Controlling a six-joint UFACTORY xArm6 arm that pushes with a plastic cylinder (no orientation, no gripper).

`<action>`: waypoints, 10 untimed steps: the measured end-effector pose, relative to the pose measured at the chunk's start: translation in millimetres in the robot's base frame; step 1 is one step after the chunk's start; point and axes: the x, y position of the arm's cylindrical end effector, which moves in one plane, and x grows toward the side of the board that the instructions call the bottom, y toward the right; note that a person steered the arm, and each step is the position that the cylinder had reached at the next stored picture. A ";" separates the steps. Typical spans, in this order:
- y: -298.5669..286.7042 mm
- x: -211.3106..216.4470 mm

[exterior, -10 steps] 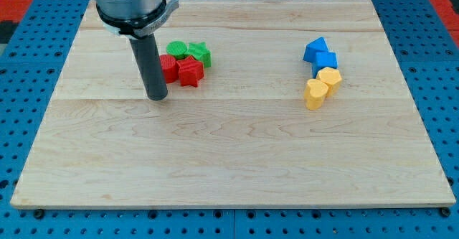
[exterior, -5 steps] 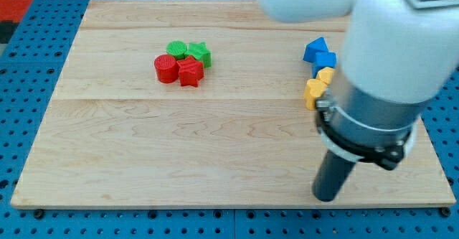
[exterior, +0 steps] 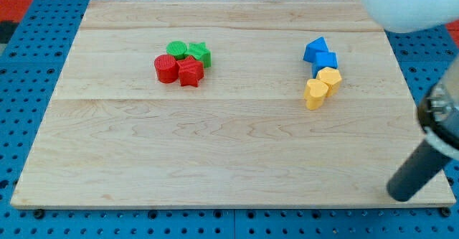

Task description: Separate the blue blocks

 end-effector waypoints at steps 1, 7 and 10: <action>51.9 -10.2; -5.0 -261.6; -68.6 -294.0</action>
